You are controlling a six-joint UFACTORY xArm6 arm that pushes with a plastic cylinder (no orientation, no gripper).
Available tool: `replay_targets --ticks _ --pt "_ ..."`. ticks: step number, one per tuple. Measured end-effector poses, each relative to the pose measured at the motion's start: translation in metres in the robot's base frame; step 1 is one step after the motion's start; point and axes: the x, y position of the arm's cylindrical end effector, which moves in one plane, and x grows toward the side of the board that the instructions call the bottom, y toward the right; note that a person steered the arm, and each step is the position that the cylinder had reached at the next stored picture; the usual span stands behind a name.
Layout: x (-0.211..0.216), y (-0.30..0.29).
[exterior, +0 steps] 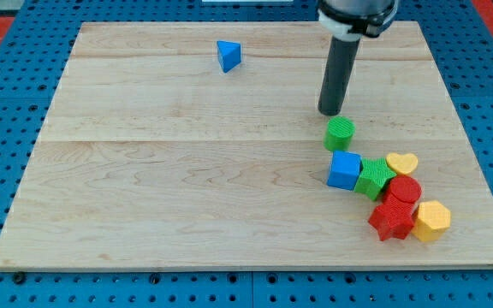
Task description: Place the blue triangle in between the green circle and the yellow heart
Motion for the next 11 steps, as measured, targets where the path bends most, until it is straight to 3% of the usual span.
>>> replay_targets --ticks 1,2,6,7,8,9,10,11 --pt "0.059 0.040" --pt "0.071 0.041" --pt "-0.176 -0.094" --pt "-0.185 -0.185" --pt "-0.141 -0.215" --pt "-0.111 -0.168" --pt "-0.140 -0.212" --pt "-0.181 -0.211"
